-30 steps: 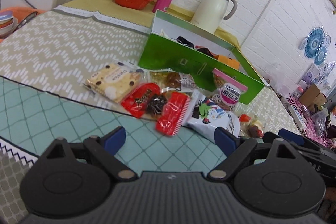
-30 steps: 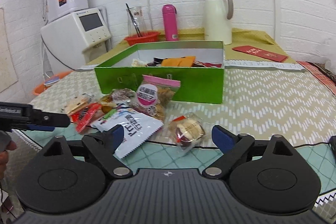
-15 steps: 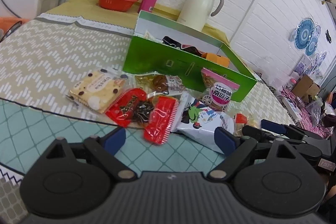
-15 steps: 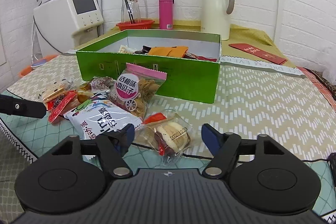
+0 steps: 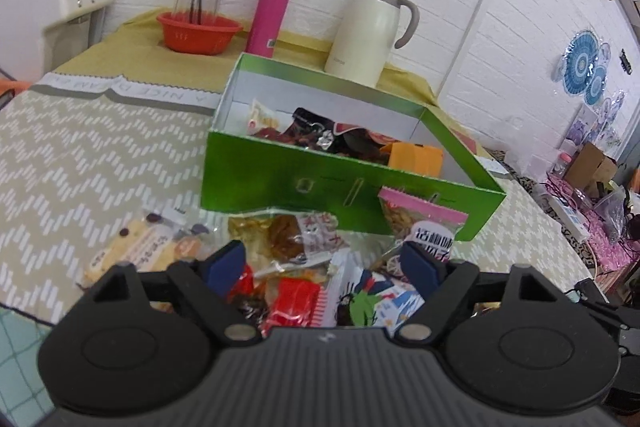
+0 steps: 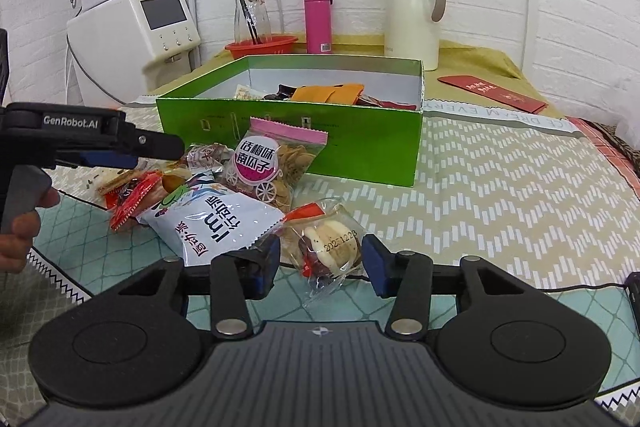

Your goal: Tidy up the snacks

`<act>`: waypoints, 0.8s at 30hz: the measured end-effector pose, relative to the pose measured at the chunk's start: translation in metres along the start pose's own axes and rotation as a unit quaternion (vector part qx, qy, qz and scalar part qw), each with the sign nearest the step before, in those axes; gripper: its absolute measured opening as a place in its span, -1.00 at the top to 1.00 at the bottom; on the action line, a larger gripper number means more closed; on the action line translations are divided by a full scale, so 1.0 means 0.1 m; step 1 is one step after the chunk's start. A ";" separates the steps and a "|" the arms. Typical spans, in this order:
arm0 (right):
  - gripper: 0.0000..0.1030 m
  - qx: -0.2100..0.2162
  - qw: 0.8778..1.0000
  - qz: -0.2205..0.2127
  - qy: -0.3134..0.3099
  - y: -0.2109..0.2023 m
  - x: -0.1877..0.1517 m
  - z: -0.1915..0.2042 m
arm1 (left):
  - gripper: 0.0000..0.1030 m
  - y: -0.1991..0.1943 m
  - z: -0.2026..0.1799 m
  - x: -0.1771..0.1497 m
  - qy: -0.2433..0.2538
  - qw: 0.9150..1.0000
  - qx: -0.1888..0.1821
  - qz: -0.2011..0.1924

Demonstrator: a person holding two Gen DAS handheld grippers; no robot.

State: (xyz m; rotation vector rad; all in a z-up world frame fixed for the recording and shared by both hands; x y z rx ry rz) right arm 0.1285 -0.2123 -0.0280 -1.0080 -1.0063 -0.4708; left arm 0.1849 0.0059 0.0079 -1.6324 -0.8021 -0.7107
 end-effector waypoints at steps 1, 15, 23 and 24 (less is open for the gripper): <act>-0.55 0.000 1.000 -0.001 0.001 0.00 0.00 0.00 | -0.30 0.04 -0.02 0.01 0.006 1.000 -0.009 0.005; -0.56 -0.004 1.000 0.002 0.007 -0.01 -0.05 -0.05 | 0.01 0.13 0.12 -0.25 -0.002 0.998 -0.029 0.049; -0.54 0.002 1.000 0.012 0.023 0.04 -0.10 -0.10 | 0.30 0.13 0.15 -0.25 -0.015 0.997 -0.052 0.058; -0.55 0.002 1.000 0.011 0.022 0.04 -0.09 -0.10 | 0.30 0.14 0.16 -0.25 -0.016 0.997 -0.053 0.057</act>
Point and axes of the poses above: each gripper's, at about its wrist camera, not at the fingertips, and y roughly the way its jaws point, z to its left, x to its top, the point moved 3 cm from there along y, roughly the way its jaws point, and after that the axes turned 14 degrees about x, right-handed, at the moved point
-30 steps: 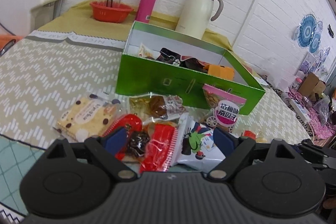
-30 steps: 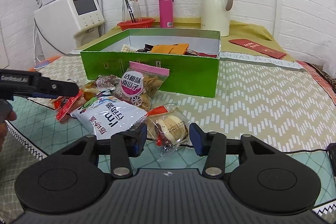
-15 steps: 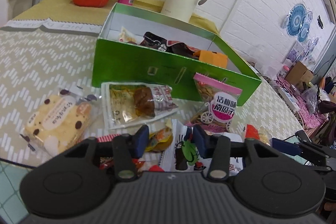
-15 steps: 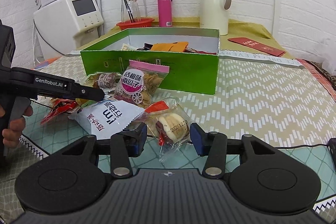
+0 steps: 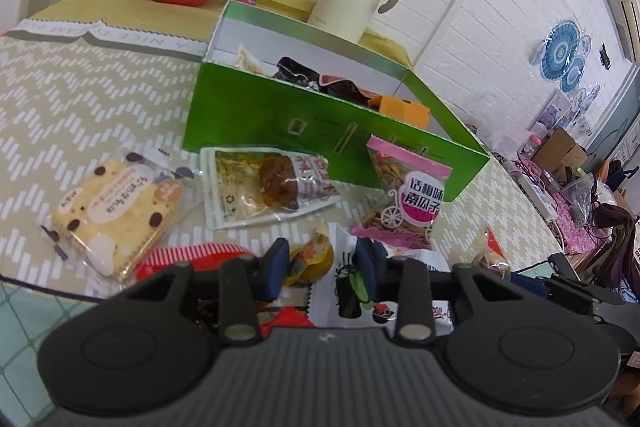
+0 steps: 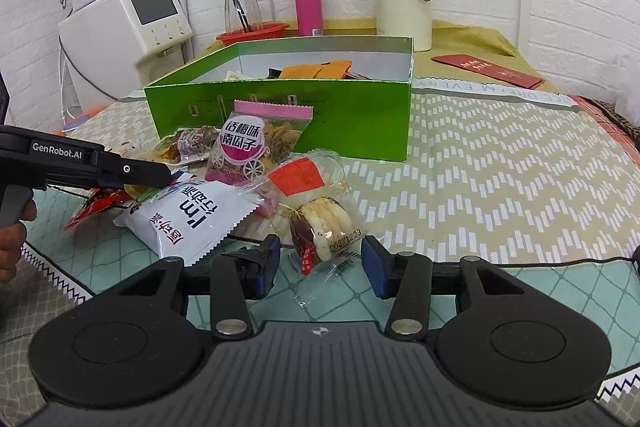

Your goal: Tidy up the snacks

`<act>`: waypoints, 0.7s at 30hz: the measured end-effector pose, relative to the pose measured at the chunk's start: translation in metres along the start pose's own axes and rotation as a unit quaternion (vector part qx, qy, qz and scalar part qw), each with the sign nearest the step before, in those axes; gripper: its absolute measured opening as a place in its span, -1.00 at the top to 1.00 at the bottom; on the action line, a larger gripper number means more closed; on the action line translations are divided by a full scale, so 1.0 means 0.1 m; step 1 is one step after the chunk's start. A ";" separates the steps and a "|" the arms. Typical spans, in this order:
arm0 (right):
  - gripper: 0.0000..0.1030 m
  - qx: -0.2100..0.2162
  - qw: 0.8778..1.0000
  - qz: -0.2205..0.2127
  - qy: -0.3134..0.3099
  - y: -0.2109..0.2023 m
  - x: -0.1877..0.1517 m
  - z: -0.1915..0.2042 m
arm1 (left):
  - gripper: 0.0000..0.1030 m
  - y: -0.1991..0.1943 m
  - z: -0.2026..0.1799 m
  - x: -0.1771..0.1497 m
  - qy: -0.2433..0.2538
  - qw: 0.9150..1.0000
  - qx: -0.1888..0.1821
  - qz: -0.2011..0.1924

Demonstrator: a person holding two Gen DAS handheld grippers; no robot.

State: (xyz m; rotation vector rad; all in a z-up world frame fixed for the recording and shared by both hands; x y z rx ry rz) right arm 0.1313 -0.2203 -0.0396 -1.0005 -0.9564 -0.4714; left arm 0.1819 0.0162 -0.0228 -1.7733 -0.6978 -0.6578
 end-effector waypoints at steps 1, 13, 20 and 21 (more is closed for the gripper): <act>-0.60 0.000 1.000 -0.002 -0.001 0.00 0.01 0.00 | 0.30 0.00 0.01 -0.01 -0.002 1.000 -0.001 -0.001; -0.46 0.007 1.000 -0.024 0.004 -0.02 0.06 -0.01 | 0.63 -0.06 0.01 0.02 -0.021 1.000 -0.015 0.008; -0.44 0.009 0.997 -0.070 -0.009 -0.29 0.24 0.07 | 0.63 -0.31 0.00 0.19 -0.038 0.998 -0.043 -0.014; -0.44 0.012 0.997 -0.077 -0.012 -0.32 0.28 0.08 | 0.63 -0.36 -0.02 0.23 -0.034 0.998 -0.046 -0.021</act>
Point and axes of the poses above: each gripper's, at about its wrist camera, not at the fingertips, and y roughly the way its jaws point, z to its left, x to its top, the point moved 3 cm from there along y, roughly the way its jaws point, and after that the axes turned 14 degrees about x, right-handed, at the moved point
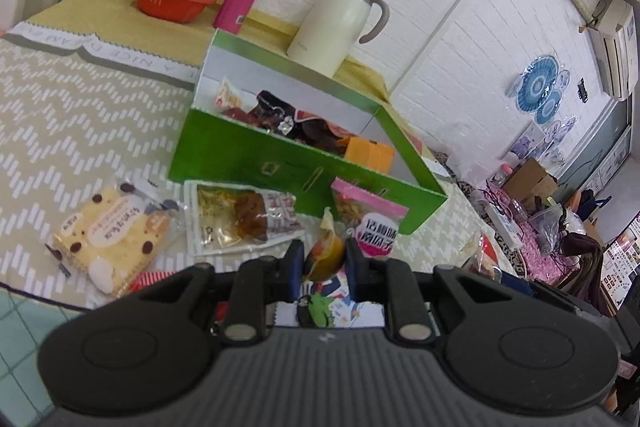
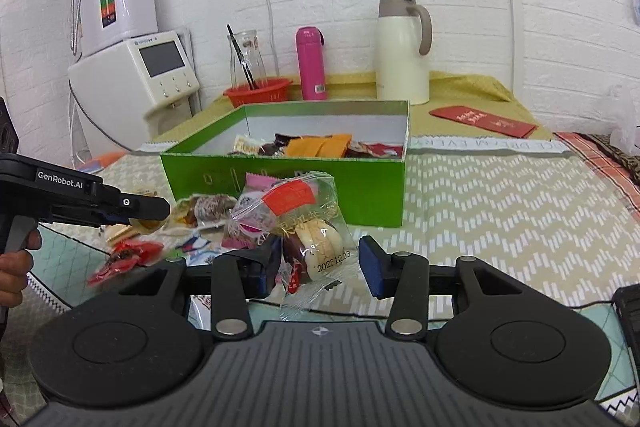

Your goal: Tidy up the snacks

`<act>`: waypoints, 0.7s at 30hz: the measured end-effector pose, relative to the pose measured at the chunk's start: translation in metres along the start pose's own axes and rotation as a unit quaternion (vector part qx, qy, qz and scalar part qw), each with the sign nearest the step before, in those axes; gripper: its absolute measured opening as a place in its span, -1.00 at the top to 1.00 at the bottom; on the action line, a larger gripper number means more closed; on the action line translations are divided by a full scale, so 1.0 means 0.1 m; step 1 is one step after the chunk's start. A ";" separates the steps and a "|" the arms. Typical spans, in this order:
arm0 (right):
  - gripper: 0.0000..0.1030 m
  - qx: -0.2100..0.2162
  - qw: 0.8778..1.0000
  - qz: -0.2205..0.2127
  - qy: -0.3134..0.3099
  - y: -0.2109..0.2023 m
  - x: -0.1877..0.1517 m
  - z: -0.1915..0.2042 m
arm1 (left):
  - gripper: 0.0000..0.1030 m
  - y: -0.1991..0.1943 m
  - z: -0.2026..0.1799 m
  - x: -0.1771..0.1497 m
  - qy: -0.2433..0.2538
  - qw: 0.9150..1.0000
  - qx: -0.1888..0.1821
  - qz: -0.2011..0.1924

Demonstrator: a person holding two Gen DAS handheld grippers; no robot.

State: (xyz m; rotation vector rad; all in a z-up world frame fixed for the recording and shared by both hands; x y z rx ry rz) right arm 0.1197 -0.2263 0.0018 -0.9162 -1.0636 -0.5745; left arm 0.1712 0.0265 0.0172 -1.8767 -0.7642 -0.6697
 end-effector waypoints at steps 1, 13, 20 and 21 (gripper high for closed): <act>-0.45 0.003 1.000 -0.006 -0.004 -0.01 0.05 0.01 | 0.63 -0.03 -0.03 0.04 0.004 1.000 -0.003 -0.006; -0.48 -0.005 0.997 -0.058 -0.046 0.17 0.59 -0.04 | 0.63 -0.09 -0.37 0.64 0.025 0.997 -0.015 -0.070; -0.49 -0.038 0.997 -0.048 -0.046 0.45 0.68 -0.30 | 0.63 0.24 -0.47 0.82 0.040 0.997 0.000 -0.064; -0.50 -0.039 0.997 -0.043 -0.045 0.49 0.68 -0.34 | 0.63 0.29 -0.48 0.83 0.042 0.997 0.001 -0.060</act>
Point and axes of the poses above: each gripper's, at about its wrist camera, not at the fingertips, and y roughly the way its jaws point, z to its left, x to its top, the point moved 3 cm from there along y, roughly the way its jaws point, and after that the axes turned 14 degrees about x, right-handed, at the moved point
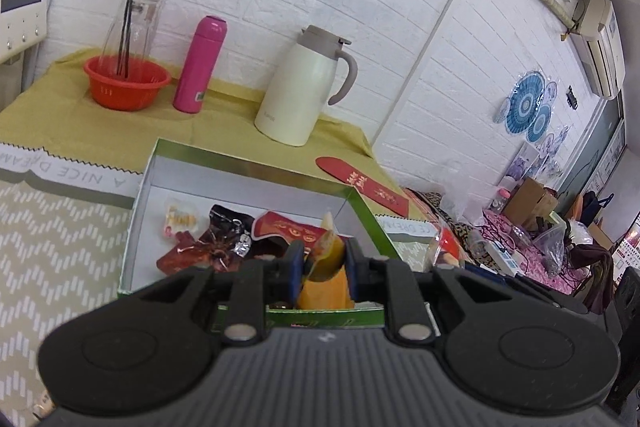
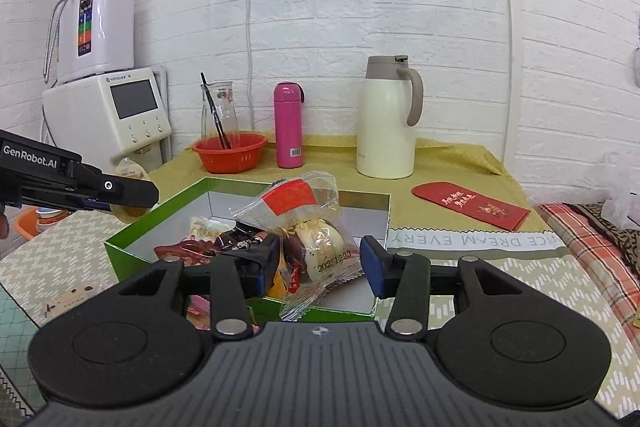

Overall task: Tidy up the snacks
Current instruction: 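Carry both snacks into the green box and open both grippers, then move both grippers to the white 'I'm' snack bag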

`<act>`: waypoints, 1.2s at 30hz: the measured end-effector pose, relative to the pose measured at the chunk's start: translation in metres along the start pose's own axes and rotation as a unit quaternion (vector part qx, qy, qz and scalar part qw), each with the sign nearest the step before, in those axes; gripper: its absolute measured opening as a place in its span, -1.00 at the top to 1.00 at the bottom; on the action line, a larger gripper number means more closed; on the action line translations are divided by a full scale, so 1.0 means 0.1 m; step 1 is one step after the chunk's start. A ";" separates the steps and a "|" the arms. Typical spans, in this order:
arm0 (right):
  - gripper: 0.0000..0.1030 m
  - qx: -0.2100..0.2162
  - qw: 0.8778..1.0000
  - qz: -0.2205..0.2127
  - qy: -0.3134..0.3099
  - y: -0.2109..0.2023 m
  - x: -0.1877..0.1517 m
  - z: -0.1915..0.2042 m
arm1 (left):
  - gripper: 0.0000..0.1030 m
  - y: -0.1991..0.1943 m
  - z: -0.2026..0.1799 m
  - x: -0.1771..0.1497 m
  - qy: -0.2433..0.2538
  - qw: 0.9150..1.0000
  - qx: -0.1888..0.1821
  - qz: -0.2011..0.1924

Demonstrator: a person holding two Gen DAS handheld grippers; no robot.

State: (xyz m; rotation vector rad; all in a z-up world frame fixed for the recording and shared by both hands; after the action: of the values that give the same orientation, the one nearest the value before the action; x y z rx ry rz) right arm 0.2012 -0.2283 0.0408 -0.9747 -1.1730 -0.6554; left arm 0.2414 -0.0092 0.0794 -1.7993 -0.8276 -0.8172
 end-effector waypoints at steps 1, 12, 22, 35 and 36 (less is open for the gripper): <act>-0.50 -0.001 1.000 0.005 0.001 0.05 -0.01 -0.03 | 0.63 0.06 -0.01 0.00 0.001 1.000 0.001 0.004; -0.51 -0.005 0.999 0.035 -0.002 0.35 -0.11 -0.21 | 0.62 0.58 0.06 -0.09 -0.001 0.999 0.019 0.049; -1.00 -0.004 0.998 0.019 -0.052 0.39 -0.15 -0.13 | -0.45 0.55 0.04 -0.12 -0.006 0.999 0.047 0.004; -1.00 0.007 1.000 0.023 -0.008 0.19 -0.16 -0.07 | -0.75 0.16 -0.02 -0.08 -0.004 0.998 0.067 -0.020; -1.00 0.009 1.000 0.022 -0.006 0.17 -0.15 -0.06 | -0.75 0.11 -0.03 -0.08 -0.004 0.997 0.069 -0.018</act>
State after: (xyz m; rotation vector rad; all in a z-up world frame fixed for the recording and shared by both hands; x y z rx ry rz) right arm 0.2135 -0.2266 0.0213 -0.9870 -1.1631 -0.6043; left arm 0.2458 -0.0172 0.0690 -1.6705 -0.9035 -0.7574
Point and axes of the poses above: each gripper's, at about its wrist camera, not at the fingertips, and y roughly the way its jaws point, z to its left, x to its top, the point moved 3 cm from there along y, roughly the way its jaws point, and after that the axes turned 14 degrees about x, right-handed, at the moved point
